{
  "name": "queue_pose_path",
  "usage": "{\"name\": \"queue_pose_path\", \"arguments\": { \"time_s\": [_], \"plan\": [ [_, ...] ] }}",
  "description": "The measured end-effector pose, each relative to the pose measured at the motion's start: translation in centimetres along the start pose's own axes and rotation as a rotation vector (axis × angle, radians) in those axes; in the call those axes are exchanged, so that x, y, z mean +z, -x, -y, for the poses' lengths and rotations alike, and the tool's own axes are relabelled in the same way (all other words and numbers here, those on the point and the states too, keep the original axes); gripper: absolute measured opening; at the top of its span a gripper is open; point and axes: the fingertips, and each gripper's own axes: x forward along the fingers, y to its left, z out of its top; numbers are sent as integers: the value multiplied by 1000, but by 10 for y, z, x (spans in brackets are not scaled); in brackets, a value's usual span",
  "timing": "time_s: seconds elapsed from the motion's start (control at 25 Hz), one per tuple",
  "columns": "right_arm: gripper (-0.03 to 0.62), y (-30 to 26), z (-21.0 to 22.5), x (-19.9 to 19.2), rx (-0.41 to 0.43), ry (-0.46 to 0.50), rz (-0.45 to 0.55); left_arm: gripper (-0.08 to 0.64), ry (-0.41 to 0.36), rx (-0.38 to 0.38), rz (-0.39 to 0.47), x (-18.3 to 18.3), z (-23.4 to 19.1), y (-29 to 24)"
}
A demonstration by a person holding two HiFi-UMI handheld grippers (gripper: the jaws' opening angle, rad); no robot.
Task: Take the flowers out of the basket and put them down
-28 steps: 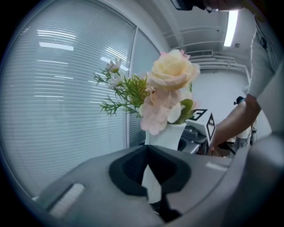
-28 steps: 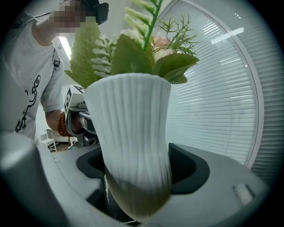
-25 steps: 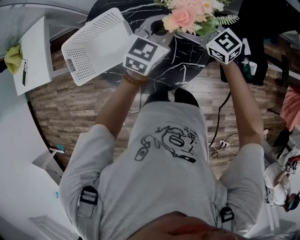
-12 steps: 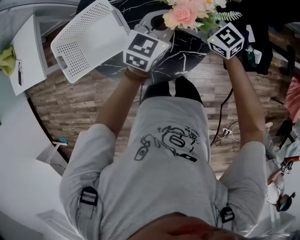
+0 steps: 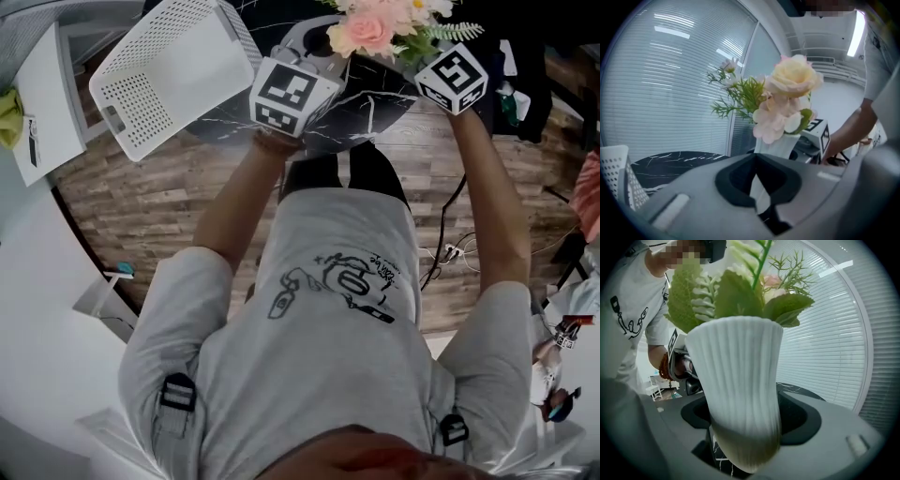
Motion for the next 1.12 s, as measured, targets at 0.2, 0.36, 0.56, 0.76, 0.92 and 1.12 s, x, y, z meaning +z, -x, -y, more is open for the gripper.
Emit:
{"name": "queue_pose_path", "arguments": {
  "time_s": [0.2, 0.36, 0.56, 0.76, 0.92, 1.12],
  "plan": [
    [400, -5, -1, -13, 2, 9, -8, 2, 11, 7, 6, -13, -3, -3],
    [399, -8, -2, -22, 9, 13, -15, 2, 20, 11, -6, -25, -4, -5],
    [400, -9, -3, -32, 6, 7, -19, 2, 31, 16, -20, -36, -4, -8],
    [400, -9, -4, -42, 5, 12, -22, 2, 32, 18, -23, -45, -2, -11],
    [400, -9, -5, -47, 3, 20, -25, 2, 32, 20, -23, -50, -1, -12],
    [400, -11, -7, -54, 7, 33, -38, 2, 42, 21, -34, -57, 0, -12]
  ]
}}
